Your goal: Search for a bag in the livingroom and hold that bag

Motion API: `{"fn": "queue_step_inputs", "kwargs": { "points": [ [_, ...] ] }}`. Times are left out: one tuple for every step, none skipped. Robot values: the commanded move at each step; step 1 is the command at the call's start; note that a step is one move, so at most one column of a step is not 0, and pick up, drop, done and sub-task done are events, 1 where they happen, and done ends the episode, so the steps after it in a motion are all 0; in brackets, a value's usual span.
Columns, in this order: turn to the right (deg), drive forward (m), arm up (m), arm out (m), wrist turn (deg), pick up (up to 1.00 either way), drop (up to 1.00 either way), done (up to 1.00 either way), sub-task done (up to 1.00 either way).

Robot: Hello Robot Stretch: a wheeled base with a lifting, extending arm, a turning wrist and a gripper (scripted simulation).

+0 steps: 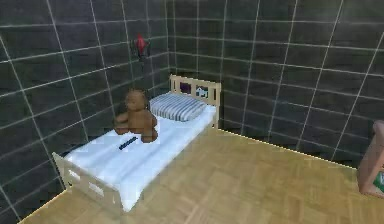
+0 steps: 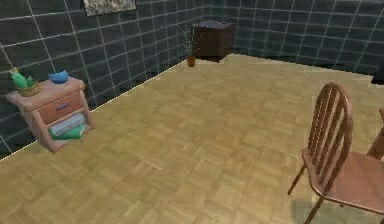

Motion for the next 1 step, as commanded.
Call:
{"fn": "queue_step_inputs", "kwargs": {
  "points": [
    [45.0,0.0,0.0,0.0,0.0,0.0,0.0,0.0,0.0]
  ]
}}
